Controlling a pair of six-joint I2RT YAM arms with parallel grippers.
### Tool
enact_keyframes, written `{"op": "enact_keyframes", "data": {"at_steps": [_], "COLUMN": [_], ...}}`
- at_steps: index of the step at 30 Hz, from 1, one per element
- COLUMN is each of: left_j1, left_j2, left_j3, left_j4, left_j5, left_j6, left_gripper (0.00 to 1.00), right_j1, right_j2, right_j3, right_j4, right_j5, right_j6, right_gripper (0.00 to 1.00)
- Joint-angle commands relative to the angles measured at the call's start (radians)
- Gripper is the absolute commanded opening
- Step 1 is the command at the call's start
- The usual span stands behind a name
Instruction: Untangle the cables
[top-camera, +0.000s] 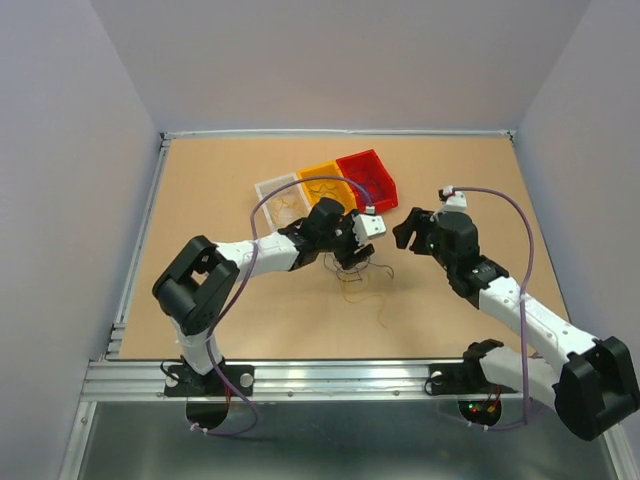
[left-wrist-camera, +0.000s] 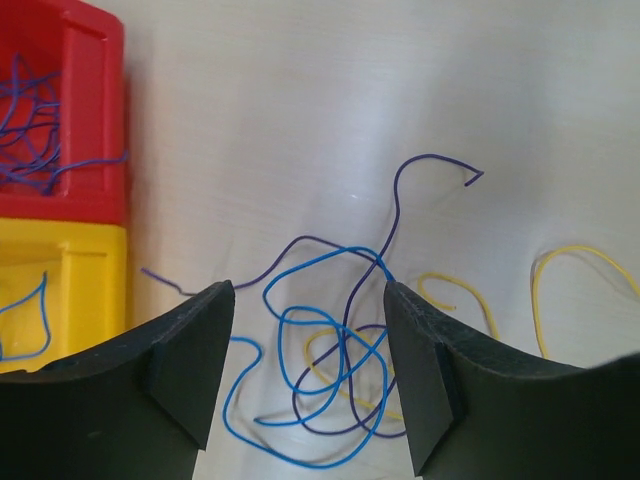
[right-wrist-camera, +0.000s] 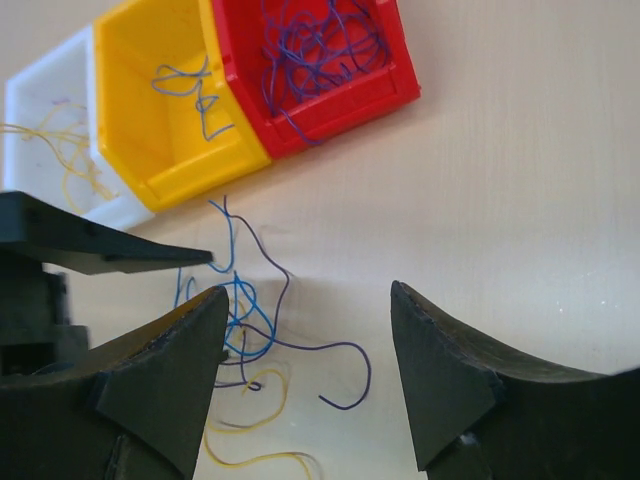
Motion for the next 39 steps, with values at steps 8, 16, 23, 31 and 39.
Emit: {"op": "enact_keyframes", "data": {"at_steps": [8, 16, 23, 31, 39], "left_j1": [-0.038, -0.038, -0.038, -0.038, -0.038], "left_j2": [0.158, 0.155, -0.009, -0.164, -0.289], "left_j3": [0.161, 0.166, 0.124, 0.109, 0.105], "left_j4": [-0.105, -0.123, -0.133, -0.183, -0.225], "left_j5": [-0.059, -0.083, -0.050, -0.019, 0.068], "left_j6": [0.074, 0.075, 0.041, 0.011, -0.022], "left_gripper": [0.63, 0.00, 0.00, 0.00, 0.00], "right_j1": [0.008, 0.006, 0.008, 0.008, 0.008], "right_j2": [-0.151, -0.231, -0.219, -0.192, -0.142], "right_j3": [-0.074, -0.129, -0.178, -0.213, -0.250], "right_j4": [0.077, 0.087, 0.163, 0.267, 0.485], "right_j5": [0.045, 0.068, -0.011, -0.137, -0.370], "right_j6": [0.043, 0.066, 0.055, 0.043, 0.018], "right_gripper": [0.72, 0.69, 0.68, 0.68, 0.72]}}
